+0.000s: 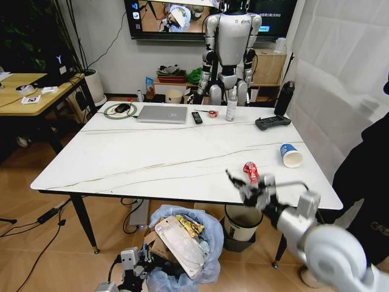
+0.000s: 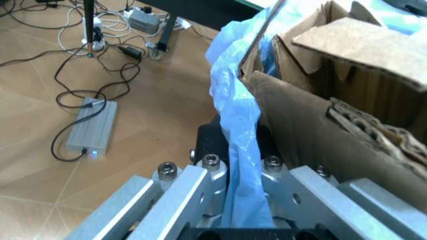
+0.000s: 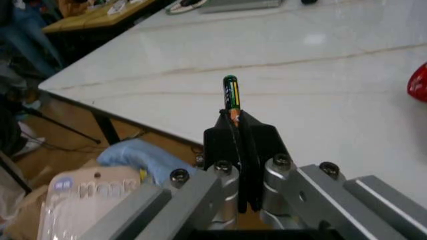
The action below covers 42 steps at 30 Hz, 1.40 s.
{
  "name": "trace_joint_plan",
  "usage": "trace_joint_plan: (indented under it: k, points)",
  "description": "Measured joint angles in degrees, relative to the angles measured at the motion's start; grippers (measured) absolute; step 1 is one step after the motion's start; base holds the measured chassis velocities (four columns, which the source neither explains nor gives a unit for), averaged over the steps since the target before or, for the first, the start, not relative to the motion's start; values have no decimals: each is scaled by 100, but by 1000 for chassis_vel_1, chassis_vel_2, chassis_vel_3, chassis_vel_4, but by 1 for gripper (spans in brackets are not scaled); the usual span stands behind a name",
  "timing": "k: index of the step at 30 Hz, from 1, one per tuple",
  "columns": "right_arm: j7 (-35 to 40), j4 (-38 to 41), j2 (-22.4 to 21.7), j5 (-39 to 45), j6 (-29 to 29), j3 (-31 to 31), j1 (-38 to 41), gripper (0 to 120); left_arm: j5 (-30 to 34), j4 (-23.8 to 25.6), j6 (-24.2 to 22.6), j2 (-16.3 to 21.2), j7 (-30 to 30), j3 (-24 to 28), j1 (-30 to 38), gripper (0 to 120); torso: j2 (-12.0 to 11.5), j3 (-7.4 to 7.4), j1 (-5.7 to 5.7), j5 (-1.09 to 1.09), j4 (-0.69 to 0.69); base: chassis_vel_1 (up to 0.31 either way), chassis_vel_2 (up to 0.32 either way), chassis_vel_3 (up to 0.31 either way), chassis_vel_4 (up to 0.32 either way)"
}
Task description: Pick up the trash bin and place the trash from the table into it.
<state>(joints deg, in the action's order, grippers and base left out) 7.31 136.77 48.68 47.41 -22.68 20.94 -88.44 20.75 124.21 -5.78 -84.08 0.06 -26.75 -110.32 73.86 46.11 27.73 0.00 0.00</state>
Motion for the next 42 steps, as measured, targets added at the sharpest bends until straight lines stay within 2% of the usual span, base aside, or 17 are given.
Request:
trace_joint_plan:
  k: [3,8,12,26,33,38,42]
  points:
    - [-38,42,27,-214,48,-42,-291,0,-4,10,3,7,1,11,0,0,0,0,0,0,0,0,0,0,0]
    - [-338,69,142,-977,349,-301,-1245,0,-31,30,11,18,8,39,7,0,0,0,0,0,-1,0,0,0,0]
    - [-470,66,175,-1056,438,-399,-1344,0,-43,32,11,13,9,43,10,0,0,0,0,0,-1,0,0,0,0]
    - [-1221,-124,3,-1032,675,-961,-786,0,-57,84,10,-91,23,44,-15,0,0,1,1,0,0,0,0,0,0]
    - [-1419,-365,-29,-1048,722,-1254,-311,0,-72,134,12,-125,34,58,-73,0,0,1,1,0,0,0,0,0,0]
    - [-1481,-422,-41,-1207,762,-1285,-247,0,-76,137,12,-121,35,44,-81,0,0,1,1,0,0,0,0,0,0]
    - [-1479,-445,-44,-1270,766,-1265,-260,12,-74,138,12,-121,35,47,-72,0,0,1,1,0,0,0,0,0,0]
